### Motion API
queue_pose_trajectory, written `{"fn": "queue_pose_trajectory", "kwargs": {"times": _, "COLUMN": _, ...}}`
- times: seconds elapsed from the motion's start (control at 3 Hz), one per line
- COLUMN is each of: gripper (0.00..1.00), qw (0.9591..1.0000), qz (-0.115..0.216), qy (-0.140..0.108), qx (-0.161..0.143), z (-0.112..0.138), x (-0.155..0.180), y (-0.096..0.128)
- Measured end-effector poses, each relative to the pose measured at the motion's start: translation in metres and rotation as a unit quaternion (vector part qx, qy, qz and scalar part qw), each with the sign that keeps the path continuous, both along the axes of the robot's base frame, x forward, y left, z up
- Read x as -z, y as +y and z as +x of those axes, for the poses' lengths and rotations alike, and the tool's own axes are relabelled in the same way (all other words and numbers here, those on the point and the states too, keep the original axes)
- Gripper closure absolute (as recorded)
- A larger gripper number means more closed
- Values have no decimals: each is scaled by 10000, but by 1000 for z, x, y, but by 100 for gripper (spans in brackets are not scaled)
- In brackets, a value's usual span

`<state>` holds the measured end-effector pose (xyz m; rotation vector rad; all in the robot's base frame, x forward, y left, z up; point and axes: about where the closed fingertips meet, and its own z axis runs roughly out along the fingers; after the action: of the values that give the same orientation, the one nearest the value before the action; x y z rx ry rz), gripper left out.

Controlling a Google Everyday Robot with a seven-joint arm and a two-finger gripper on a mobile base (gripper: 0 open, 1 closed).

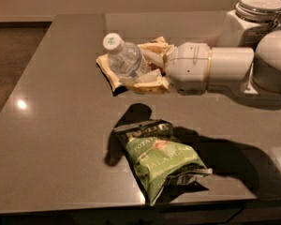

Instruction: Place blue plastic bottle upright

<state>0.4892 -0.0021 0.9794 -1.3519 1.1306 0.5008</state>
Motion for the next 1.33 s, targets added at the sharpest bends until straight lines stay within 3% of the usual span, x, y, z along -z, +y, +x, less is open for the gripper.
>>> {"fn": "queue_pose_trajectory", "kwargs": {"times": 0.33, "gripper": 100, "qw": 9905, "qz": 1212, "qy": 653, "qx": -53, "z": 5, "x": -5, "y": -5}}
{"fn": "queue_pose_trajectory", "kwargs": {"times": 0.67, "gripper": 100, "qw": 9708, "qz": 2105, "qy": 1143, "qx": -113, "z": 15, "x": -16, "y": -14}}
{"fn": "queue_pose_trajectory", "kwargs": {"times": 1.0, "gripper": 100, "qw": 9613, "qz": 2315, "qy": 1495, "qx": -37, "z": 24, "x": -25, "y": -26}}
{"fn": "queue_pose_trajectory", "kwargs": {"times": 1.33, "gripper": 100, "qw": 9659, "qz": 2007, "qy": 1633, "qx": 49, "z": 25, "x": -21, "y": -28}}
